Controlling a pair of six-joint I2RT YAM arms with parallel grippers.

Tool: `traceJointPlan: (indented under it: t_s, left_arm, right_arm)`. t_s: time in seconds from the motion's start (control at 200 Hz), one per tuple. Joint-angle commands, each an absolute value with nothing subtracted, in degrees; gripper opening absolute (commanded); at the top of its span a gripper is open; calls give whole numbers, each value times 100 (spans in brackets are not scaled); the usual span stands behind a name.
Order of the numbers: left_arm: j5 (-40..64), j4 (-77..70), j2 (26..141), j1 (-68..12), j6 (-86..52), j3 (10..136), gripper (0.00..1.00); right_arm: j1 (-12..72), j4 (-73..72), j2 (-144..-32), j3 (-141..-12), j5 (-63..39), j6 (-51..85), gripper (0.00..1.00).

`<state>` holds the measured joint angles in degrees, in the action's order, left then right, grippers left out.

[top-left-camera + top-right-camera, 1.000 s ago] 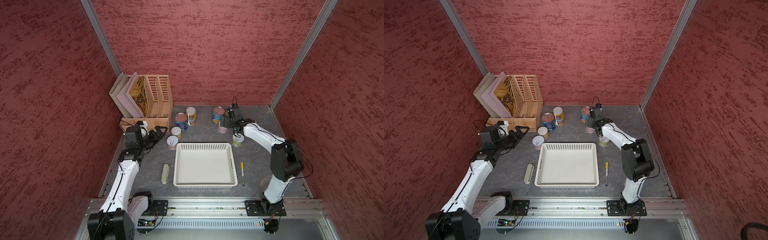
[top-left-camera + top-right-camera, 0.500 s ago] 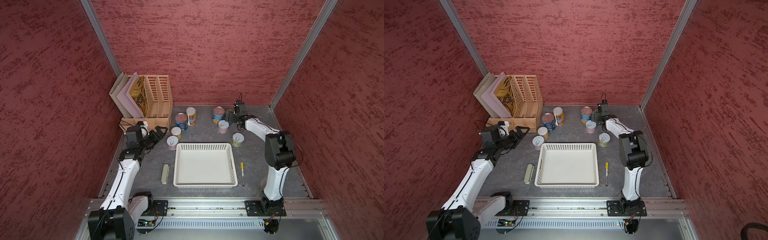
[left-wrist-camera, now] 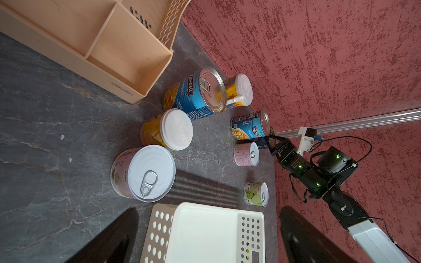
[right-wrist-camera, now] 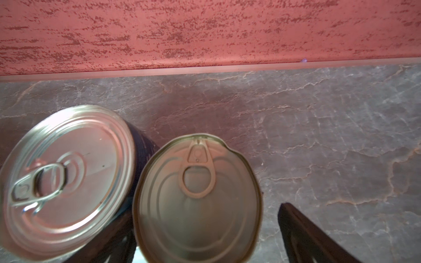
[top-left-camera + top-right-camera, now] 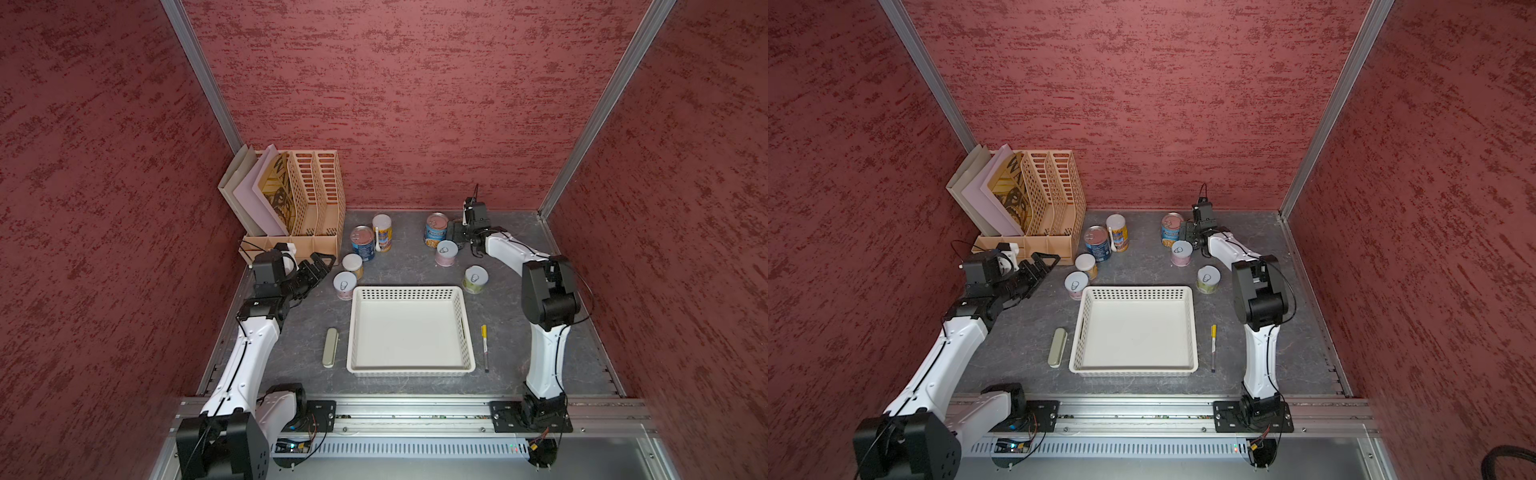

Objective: Put the canned food in the basket
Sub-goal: Pick up the canned food from the center of the board.

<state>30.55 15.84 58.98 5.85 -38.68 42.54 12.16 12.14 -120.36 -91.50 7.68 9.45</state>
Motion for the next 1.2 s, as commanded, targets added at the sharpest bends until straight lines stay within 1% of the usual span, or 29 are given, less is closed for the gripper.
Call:
traceJointPlan:
  t_s: [0.0,0.24,0.481,0.546,0.576,0.646,1.027,1.162,1.192]
  left_arm:
    - [3092,1491,5943,609,-3786,4338,100]
    - [3078,1490,5955,608,-3785,4337,100]
    - [3083,1487,5951,607,-3787,4342,100]
    - [3092,1485,5952,608,-3779,4339,100]
    - [3088,1477,5955,606,-3780,4334,100]
    - [3098,1476,5958,606,-3789,4328,100]
    - [3065,1474,6000,606,-3775,4328,100]
    - [3092,1482,6023,606,-3775,4345,100]
    - [3101,1479,6021,607,-3771,4355,100]
  right_arm:
    - [1122,1195,-12138,-9305,645,1029,98]
    - [991,1116,-12042,-9154,576,1167,93]
    - [925,1096,-12015,-9077,698,1286,93]
    - [931,1039,-12030,-9094,565,1220,95]
    - [930,1043,-12047,-9149,508,1167,98]
    - [931,1182,-12125,-9352,473,1101,99]
    - [860,1911,-12854,-10483,381,1052,98]
    - [859,1949,-12922,-10516,217,1154,98]
    - [854,1944,-12918,-10499,198,1181,96]
